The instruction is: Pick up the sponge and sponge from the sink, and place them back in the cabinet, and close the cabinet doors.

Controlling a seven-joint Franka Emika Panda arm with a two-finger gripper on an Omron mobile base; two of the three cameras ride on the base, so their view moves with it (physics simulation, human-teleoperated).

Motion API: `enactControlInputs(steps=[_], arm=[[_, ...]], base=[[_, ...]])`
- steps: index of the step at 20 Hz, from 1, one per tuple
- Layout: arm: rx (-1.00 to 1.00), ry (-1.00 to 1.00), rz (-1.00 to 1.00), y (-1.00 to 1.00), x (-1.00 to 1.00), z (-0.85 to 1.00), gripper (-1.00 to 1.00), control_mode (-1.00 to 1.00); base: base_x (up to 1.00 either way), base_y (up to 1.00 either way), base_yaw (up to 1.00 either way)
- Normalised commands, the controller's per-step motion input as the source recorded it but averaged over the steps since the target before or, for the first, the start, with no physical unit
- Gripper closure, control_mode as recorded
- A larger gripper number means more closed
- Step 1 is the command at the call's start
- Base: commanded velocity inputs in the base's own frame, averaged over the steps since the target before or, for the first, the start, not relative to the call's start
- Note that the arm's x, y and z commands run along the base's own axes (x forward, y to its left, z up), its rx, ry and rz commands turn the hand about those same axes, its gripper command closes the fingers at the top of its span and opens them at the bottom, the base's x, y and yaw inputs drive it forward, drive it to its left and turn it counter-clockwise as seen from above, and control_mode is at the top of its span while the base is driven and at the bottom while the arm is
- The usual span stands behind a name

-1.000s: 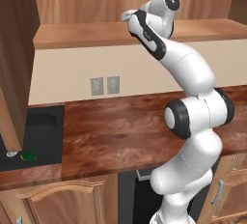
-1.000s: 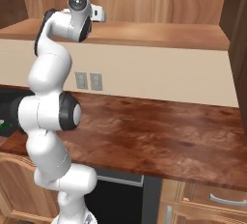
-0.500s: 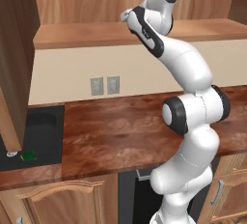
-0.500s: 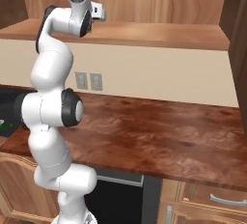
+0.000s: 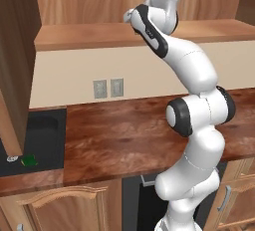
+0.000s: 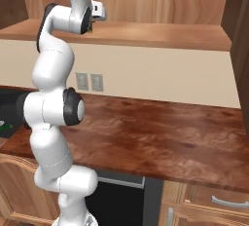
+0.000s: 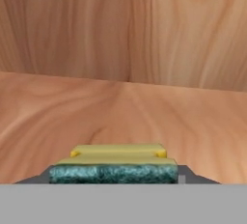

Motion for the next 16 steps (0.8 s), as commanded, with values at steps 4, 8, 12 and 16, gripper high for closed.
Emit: enactControlInputs(steps=[4,8,12,16], arm=[[0.00,0.00,0.00,0.00,0.04,-0.22,-1.00,-1.00],[0.00,-0.01,0.00,0.00,0.07,-0.07,-1.00,-1.00],[0.00,-0.03,0.00,0.00,0.10,-0.01,-1.00,-1.00],[0.00,-0.02,0.00,0.00,0.04,0.02,-1.00,-1.00]], base=[[0.00,0.00,0.00],[0.00,0.00,0.00],[0.00,0.00,0.00],[0.00,0.00,0.00]])
